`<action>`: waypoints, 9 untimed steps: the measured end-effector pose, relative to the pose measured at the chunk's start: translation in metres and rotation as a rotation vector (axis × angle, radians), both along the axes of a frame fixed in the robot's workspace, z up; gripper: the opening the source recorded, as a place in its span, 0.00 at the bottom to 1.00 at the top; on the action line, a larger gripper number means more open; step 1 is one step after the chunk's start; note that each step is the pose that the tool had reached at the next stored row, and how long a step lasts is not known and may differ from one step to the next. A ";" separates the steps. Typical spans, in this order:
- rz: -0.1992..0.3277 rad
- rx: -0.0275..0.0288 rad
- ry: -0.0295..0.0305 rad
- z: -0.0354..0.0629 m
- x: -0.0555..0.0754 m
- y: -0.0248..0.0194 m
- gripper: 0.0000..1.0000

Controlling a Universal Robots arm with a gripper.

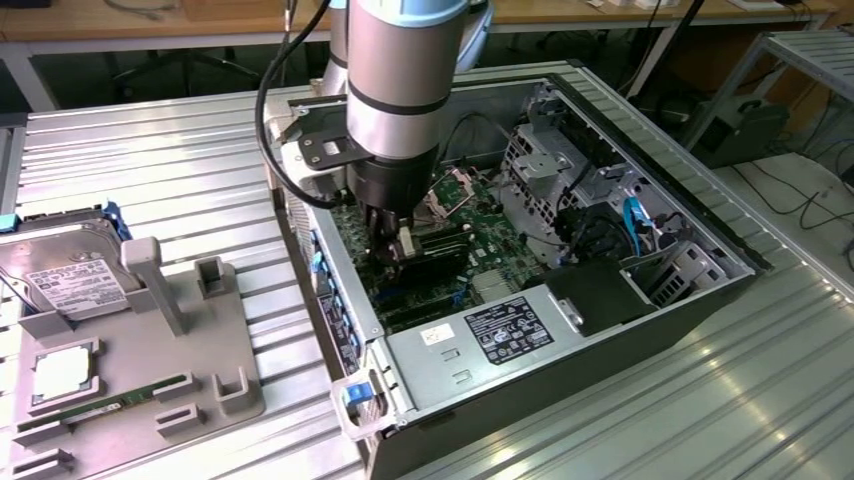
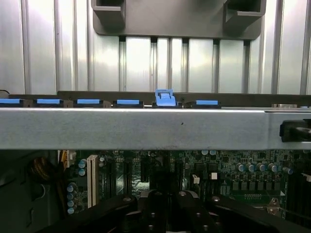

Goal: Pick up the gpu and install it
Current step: 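Press down on the gpu until it lock into place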

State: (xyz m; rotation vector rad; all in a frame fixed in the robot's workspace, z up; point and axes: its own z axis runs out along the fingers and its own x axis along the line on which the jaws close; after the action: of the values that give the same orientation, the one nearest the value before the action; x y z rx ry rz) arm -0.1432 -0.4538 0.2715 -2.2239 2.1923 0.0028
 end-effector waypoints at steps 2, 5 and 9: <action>0.000 0.0008 -0.0005 0.0008 0.000 0.0000 0.11; 0.000 0.0000 0.0000 0.0061 0.000 0.0000 0.11; 0.000 0.0000 0.0000 0.0094 0.000 0.0000 0.11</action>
State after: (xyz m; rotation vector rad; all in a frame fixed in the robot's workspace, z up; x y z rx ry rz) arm -0.1433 -0.4538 0.2809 -2.2239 2.1923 0.0029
